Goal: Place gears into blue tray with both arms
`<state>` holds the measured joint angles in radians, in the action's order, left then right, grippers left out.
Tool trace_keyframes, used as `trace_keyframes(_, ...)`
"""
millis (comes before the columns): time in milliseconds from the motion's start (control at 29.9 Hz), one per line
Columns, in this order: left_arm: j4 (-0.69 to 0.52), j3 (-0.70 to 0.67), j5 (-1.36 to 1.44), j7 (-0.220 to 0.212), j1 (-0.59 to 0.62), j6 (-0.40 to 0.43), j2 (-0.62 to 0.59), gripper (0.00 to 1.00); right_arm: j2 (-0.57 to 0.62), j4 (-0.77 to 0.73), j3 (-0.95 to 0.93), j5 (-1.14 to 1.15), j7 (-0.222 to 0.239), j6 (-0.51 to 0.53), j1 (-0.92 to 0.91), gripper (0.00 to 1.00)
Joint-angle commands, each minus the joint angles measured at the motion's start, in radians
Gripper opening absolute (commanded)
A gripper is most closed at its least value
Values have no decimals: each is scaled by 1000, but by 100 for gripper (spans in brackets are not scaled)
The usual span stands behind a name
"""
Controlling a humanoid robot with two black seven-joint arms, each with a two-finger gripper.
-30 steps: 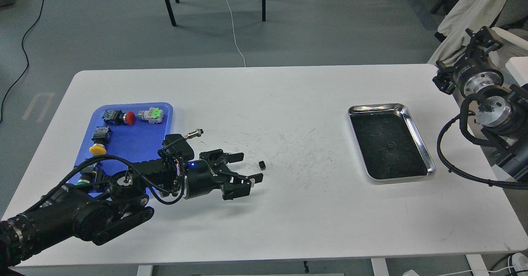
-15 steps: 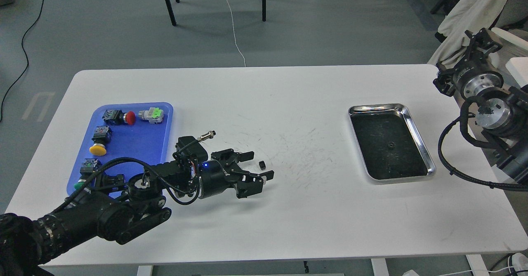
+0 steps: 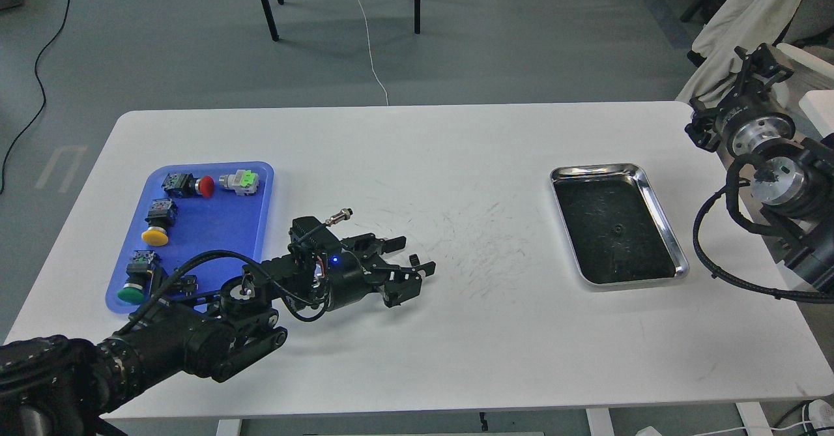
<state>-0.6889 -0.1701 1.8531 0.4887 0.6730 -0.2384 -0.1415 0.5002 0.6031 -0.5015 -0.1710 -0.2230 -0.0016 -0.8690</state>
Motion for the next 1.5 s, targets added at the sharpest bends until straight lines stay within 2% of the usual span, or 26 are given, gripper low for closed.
trace_keyframes(0, 37, 15, -2, 0, 0, -24, 0, 70, 0, 0, 0, 1, -3, 0, 2, 97)
trace_keyframes(201, 32, 17, -2, 0, 2, -30, 5, 63, -2, -3, 0, 19, -4, 0, 4, 97)
trace_keyframes(535, -8, 17, -2, 0, -4, -48, 0, 61, -2, -9, 0, 22, -4, 2, 13, 97)
trace_keyframes(635, -8, 17, 0, 0, -7, -64, 3, 58, -2, -9, 6, 22, -4, 2, 15, 97)
trace_keyframes(702, -6, 24, 0, 0, -6, -65, 5, 50, -2, -9, 21, 22, -6, 2, 13, 97)
trace_keyframes(735, 0, 29, 0, 0, -4, -65, 7, 50, -3, -9, 24, 22, -7, 2, 13, 97)
trace_keyframes(1304, 38, 32, -2, 0, -13, -65, 13, 49, 0, -8, 40, 22, -13, 2, 13, 97)
trace_keyframes(1404, 37, 32, -2, 0, -16, -65, 10, 43, 0, -8, 41, 22, -13, 3, 15, 97)
trace_keyframes(1471, 37, 32, -2, 0, -18, -65, 10, 35, 0, -9, 41, 22, -13, 3, 13, 97)
